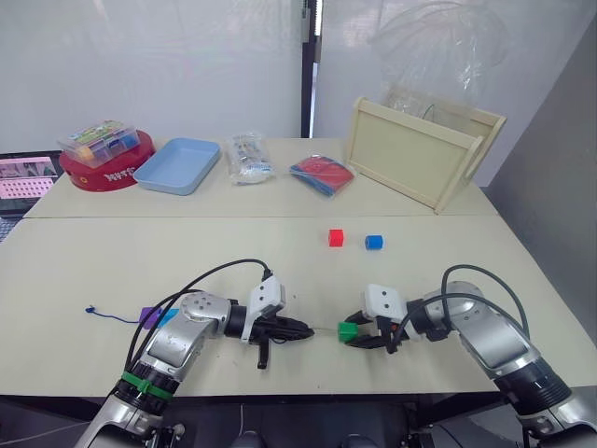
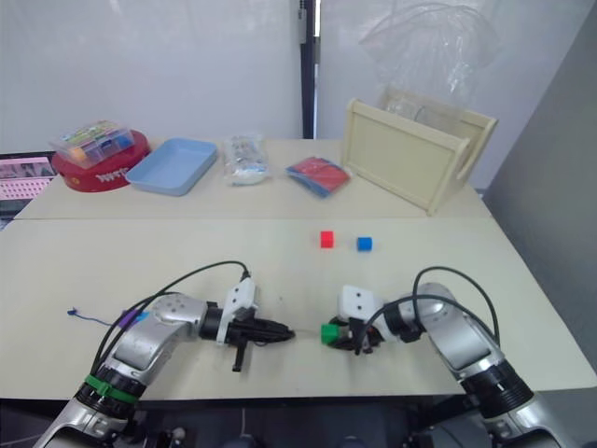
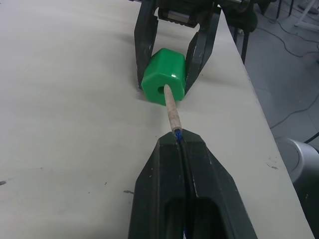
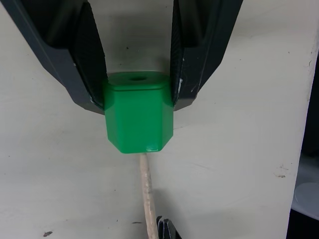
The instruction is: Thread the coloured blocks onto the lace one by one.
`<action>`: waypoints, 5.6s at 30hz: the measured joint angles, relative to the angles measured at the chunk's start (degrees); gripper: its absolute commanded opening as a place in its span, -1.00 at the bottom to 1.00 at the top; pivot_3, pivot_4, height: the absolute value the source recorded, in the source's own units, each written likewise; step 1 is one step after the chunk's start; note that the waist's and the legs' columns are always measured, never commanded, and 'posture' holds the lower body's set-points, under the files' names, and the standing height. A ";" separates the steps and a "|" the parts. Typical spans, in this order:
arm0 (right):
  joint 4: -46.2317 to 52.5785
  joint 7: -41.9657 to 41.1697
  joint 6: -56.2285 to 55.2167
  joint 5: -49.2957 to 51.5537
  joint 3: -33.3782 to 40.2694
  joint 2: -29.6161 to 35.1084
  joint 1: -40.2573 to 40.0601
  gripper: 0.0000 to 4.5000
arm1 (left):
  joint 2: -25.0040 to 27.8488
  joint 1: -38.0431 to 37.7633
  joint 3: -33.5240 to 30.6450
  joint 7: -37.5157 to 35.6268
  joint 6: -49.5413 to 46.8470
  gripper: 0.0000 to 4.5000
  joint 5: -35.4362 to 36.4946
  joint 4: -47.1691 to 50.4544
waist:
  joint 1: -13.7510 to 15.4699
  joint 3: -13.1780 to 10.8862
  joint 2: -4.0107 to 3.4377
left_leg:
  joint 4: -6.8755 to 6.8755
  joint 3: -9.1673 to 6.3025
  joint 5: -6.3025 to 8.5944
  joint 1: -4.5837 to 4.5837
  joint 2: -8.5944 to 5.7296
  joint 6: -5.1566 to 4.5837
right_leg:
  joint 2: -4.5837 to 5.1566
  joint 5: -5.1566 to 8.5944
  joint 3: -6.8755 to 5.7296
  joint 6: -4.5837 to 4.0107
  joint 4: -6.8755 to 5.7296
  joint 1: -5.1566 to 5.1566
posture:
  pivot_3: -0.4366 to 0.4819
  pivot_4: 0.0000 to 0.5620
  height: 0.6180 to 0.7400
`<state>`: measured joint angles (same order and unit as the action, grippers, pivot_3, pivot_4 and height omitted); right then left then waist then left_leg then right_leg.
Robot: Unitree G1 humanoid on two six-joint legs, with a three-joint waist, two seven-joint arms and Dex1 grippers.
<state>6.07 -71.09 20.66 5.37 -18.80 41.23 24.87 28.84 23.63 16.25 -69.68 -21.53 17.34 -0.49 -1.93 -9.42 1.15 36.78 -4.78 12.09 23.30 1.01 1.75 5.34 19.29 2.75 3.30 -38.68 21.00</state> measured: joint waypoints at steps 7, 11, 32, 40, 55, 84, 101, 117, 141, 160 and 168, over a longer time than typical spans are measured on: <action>0.20 0.09 0.66 0.25 0.01 0.00 -0.01 -0.43 | -1.90 0.18 1.32 0.32 0.06 -1.00 -0.25 -0.02 | 0.03 0.00 0.00 | 0.00 0.00 0.00 0.00 0.00 0.00 | 0.00 0.00 0.00 0.00 0.00 0.00 | -0.05 -0.47 1.00; 0.51 0.13 0.97 0.36 0.24 0.13 -0.47 -0.43 | -3.33 0.61 2.05 0.54 0.30 -1.00 -0.65 -0.53 | 0.11 0.00 0.00 | 0.00 0.00 0.00 0.01 -0.01 0.00 | 0.00 0.00 0.00 0.00 0.01 -0.01 | -0.05 -0.47 1.00; 2.08 0.04 3.30 -0.09 0.15 0.51 -0.95 -0.43 | -11.46 7.90 6.77 -0.98 10.29 -1.00 -10.36 -14.43 | 1.53 0.03 -0.01 | 0.00 -0.05 0.04 -0.37 -0.05 -0.05 | 0.10 -0.03 -0.24 0.07 0.62 -0.81 | -0.05 -0.47 1.00; 2.09 0.24 3.31 -0.17 0.21 0.41 -0.99 -0.43 | -11.57 8.07 6.48 -1.37 8.85 -0.75 -10.68 -14.10 | 1.51 0.03 -0.01 | 0.00 -0.06 0.04 -0.38 -0.05 -0.05 | 0.09 -0.03 -0.25 0.07 0.62 -0.81 | -0.05 -0.47 1.00; 3.41 1.60 3.30 -0.11 -0.39 -0.32 -1.59 -0.43 | -0.24 4.50 3.86 -2.31 6.11 0.06 -9.81 -4.90 | 0.43 0.02 -0.01 | -0.07 -0.10 0.06 -0.40 0.06 -0.08 | -0.03 -0.03 -0.22 0.07 0.59 -0.75 | -0.05 -0.47 1.00; 3.80 1.53 3.64 0.09 -0.41 0.42 -1.68 -0.43 | -7.71 4.52 7.06 2.17 11.22 -0.98 -12.13 -7.70 | 1.18 0.04 -0.01 | -0.05 -0.07 0.08 -0.40 -0.02 -0.11 | 0.06 -0.03 -0.23 0.07 0.63 -0.79 | -0.05 -0.47 1.00; 6.04 4.57 6.97 0.72 0.84 0.31 -3.28 0.60 | 0.33 5.45 3.13 -1.01 3.64 -0.19 -8.19 -4.73 | 0.92 0.03 -0.01 | -0.06 -0.09 0.08 -0.35 0.01 -0.11 | 0.01 -0.03 -0.23 0.07 0.62 -0.73 | -0.05 -0.47 1.00; 18.84 15.79 9.35 4.90 13.57 4.05 -22.16 1.00 | -10.49 13.30 11.54 2.57 4.19 0.70 -12.59 -8.56 | 0.83 0.01 0.02 | -0.01 -0.09 0.09 -0.16 -0.04 -0.13 | 0.04 -0.03 -0.22 0.08 0.65 -0.63 | -0.05 -0.47 1.00; 17.49 21.29 2.89 4.53 11.36 1.75 -23.42 -0.52 | -10.04 13.28 12.65 -0.51 7.52 -0.42 -13.94 -11.64 | 0.93 0.01 0.02 | -0.01 -0.10 0.09 -0.17 -0.03 -0.13 | 0.02 -0.03 -0.22 0.08 0.64 -0.65 | -0.05 -0.47 1.00; 16.40 18.69 2.61 4.04 10.50 4.00 -20.71 -1.00 | -2.25 11.76 10.14 -2.48 7.82 -0.42 -12.50 -9.01 | 0.01 0.01 0.01 | -0.03 -0.11 0.09 -0.22 0.05 -0.14 | -0.06 -0.03 -0.20 0.07 0.59 -0.62 | -0.05 -0.47 1.00; 15.94 17.42 2.45 4.98 10.72 4.17 -20.33 -1.00 | 15.28 7.96 2.46 -8.83 11.84 -0.42 -10.42 -10.01 | -0.77 0.01 0.00 | -0.19 -0.09 0.09 -0.40 0.09 -0.14 | -0.09 -0.02 -0.16 0.05 0.59 -0.65 | -0.05 -0.47 1.00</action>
<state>22.02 -53.68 23.11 10.35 -8.08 45.40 4.54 44.12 31.60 18.71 -78.51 -9.69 6.91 -10.50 -2.70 -9.41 1.15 36.58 -4.87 12.19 22.90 1.09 1.60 5.25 19.28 2.59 3.35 -38.09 20.35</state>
